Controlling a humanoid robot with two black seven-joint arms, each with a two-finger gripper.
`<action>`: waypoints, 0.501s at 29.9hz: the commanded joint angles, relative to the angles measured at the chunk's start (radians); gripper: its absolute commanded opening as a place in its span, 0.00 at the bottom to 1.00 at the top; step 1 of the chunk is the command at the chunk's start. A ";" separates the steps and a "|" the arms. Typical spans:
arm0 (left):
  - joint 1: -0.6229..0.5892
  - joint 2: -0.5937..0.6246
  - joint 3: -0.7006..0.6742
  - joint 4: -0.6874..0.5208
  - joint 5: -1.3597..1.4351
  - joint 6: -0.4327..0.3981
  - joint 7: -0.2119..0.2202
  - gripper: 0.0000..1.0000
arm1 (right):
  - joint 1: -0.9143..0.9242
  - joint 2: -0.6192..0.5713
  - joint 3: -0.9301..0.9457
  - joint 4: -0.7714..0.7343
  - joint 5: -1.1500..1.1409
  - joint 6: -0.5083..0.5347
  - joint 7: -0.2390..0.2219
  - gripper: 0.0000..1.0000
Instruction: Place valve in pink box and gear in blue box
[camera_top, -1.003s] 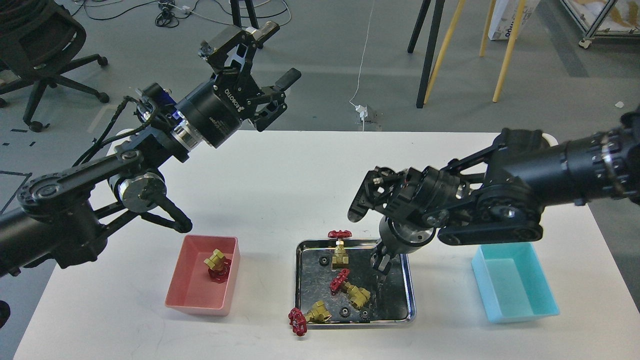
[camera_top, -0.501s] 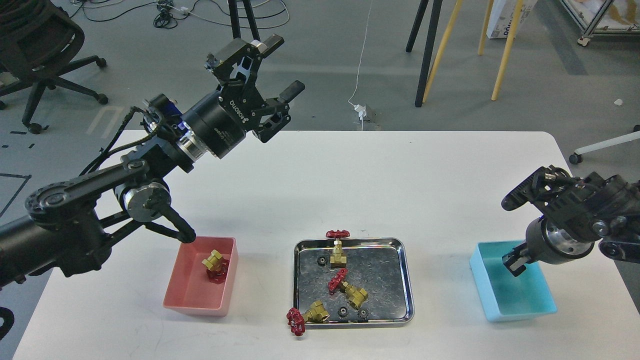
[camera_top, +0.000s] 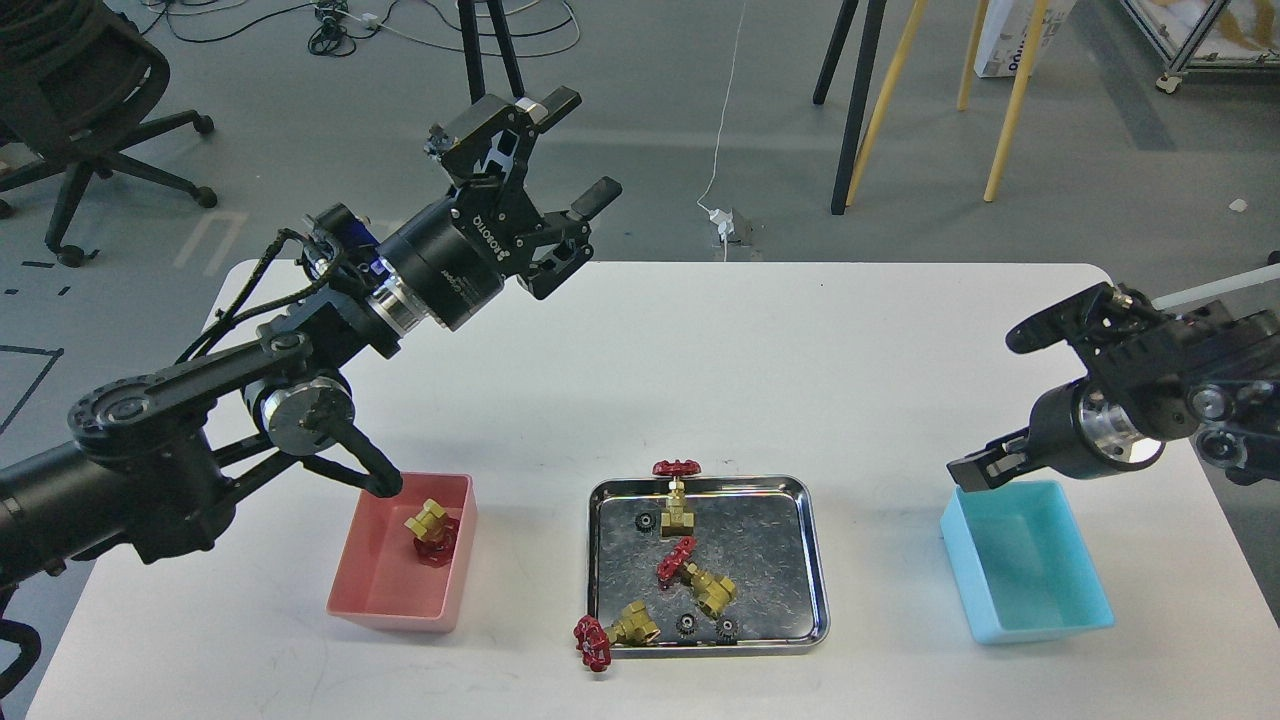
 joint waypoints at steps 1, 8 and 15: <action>-0.007 0.008 -0.022 0.058 0.010 -0.015 0.000 0.84 | -0.036 -0.021 0.221 -0.127 0.318 0.000 0.004 1.00; -0.015 -0.018 -0.270 0.393 -0.014 -0.223 0.000 0.84 | -0.190 0.052 0.530 -0.373 1.104 0.000 0.239 1.00; -0.094 -0.162 -0.321 0.735 -0.104 -0.223 0.000 0.85 | -0.349 0.239 0.613 -0.684 1.296 0.000 0.508 1.00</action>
